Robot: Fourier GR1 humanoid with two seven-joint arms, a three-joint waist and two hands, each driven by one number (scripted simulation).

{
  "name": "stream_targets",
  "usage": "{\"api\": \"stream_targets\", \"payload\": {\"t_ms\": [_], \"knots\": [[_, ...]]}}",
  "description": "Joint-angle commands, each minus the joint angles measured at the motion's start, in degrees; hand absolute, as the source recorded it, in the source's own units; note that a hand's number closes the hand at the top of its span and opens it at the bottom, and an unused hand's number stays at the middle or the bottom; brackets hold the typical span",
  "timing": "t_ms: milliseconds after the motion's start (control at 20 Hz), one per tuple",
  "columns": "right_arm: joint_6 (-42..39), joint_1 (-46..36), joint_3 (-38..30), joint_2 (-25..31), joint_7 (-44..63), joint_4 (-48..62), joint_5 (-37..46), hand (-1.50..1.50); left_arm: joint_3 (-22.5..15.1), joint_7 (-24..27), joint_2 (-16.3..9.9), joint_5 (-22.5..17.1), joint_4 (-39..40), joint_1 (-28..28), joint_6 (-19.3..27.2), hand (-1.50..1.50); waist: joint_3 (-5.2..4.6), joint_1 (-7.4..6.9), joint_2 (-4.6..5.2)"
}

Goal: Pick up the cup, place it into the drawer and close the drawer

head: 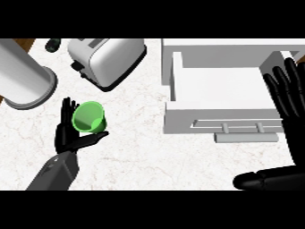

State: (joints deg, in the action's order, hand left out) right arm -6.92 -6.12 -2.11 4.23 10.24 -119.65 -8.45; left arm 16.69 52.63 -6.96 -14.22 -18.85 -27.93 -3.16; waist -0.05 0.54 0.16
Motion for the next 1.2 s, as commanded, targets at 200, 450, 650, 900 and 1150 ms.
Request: {"api": "stream_targets", "payload": {"t_ms": [200,450,650,900,1150], "knots": [[0.90,2.63,2.90,-2.09,-1.01,-1.20,2.26,-1.50,0.41,1.68,-0.66,-0.89,4.88,-2.47,-10.61,-1.50,-0.04,0.41,0.13],[-0.30,2.95,-0.21,1.02,4.75,-7.54,-2.34,-1.50,0.76,4.23,-0.73,-0.99,6.02,-3.10,-13.53,1.50,-0.07,0.86,0.10],[0.26,-3.06,-0.40,0.66,0.48,2.89,0.82,-1.50,0.12,7.29,-0.70,-0.17,4.23,-3.59,-12.04,1.50,-0.04,0.21,0.21],[0.15,-1.42,-1.04,1.20,3.30,-1.61,-1.16,-1.50,-2.53,10.45,0.62,2.23,1.28,0.64,-10.58,1.50,0.01,-0.05,-0.04],[-3.02,4.00,-3.74,2.30,-1.61,-2.67,-3.39,-1.50,-2.99,12.53,-1.91,1.82,-3.92,7.38,-13.31,1.50,0.06,-0.27,-0.20]]}}
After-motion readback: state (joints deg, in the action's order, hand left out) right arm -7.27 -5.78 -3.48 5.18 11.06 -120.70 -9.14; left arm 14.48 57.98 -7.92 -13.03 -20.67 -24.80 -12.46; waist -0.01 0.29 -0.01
